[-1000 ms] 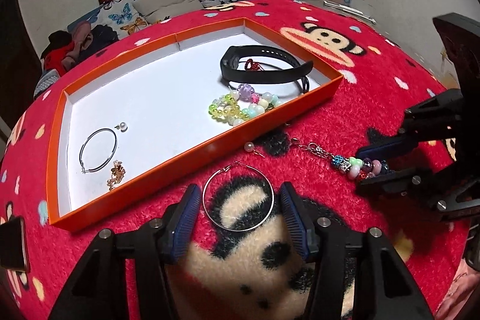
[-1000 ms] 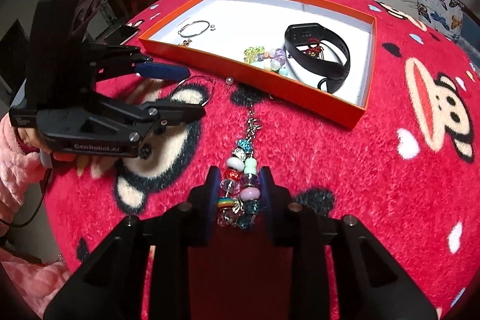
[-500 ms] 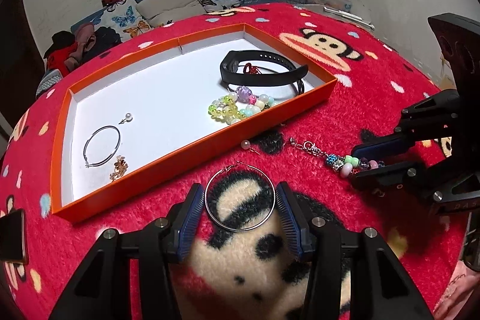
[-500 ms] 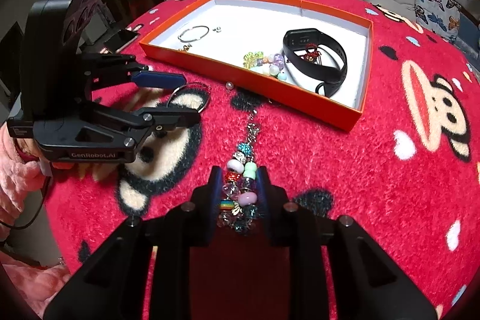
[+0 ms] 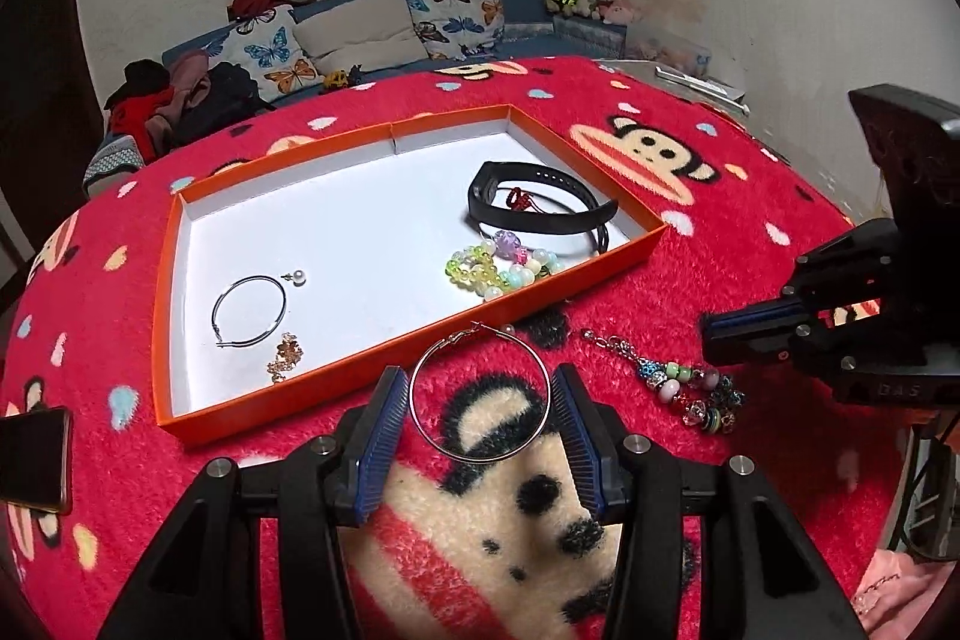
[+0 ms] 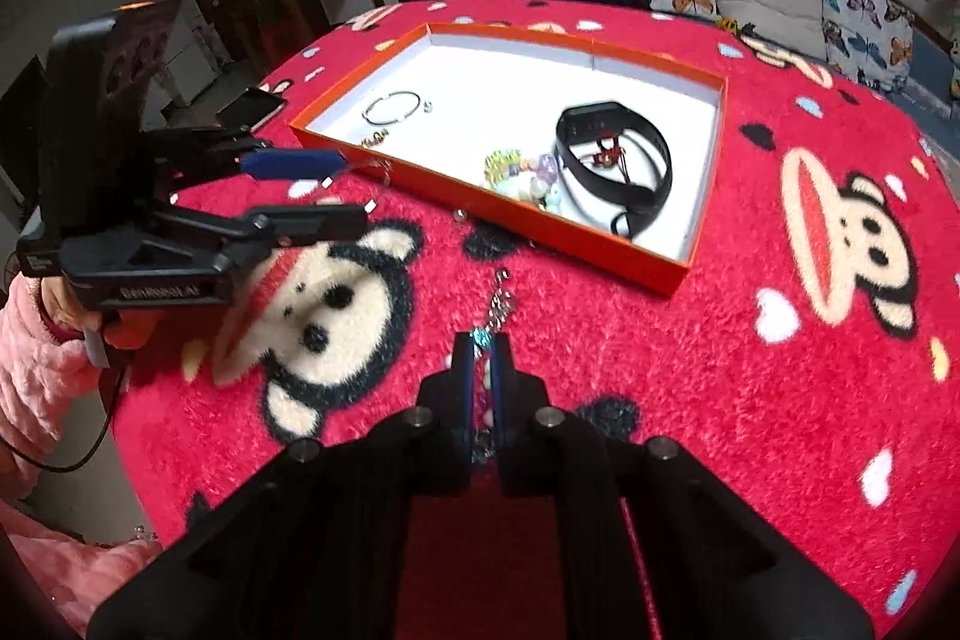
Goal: Organize jewelry
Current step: 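Grasp the charm bracelet with the right gripper while the left gripper grasps a large silver hoop, then carry both items into the tray and open both grippers there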
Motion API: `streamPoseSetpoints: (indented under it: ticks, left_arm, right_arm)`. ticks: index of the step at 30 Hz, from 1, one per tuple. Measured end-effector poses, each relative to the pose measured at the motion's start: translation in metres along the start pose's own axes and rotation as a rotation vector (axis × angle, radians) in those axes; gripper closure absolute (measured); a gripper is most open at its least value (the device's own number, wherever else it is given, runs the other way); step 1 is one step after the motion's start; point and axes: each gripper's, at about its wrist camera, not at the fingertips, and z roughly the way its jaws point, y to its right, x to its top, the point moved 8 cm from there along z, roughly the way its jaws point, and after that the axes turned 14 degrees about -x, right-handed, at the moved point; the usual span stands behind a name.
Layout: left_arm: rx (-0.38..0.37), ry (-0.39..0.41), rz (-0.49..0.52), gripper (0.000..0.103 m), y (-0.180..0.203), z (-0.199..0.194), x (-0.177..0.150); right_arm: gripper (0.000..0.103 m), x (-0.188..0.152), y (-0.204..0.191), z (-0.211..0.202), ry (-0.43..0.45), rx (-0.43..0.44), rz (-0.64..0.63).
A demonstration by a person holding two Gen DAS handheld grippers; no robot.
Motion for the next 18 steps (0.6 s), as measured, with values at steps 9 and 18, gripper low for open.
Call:
streamPoseSetpoints:
  ticks: [9, 18]
  left_arm:
    - [-0.001, -0.013, 0.008, 0.051, 0.003, 0.005, -0.003]
    - [0.001, -0.011, 0.010, 0.051, 0.002, 0.007, 0.001]
  right_arm:
    - [0.075, -0.012, 0.002, 0.021, -0.057, -0.005, 0.016]
    - [0.089, -0.016, -0.007, 0.024, -0.038, -0.092, -0.084]
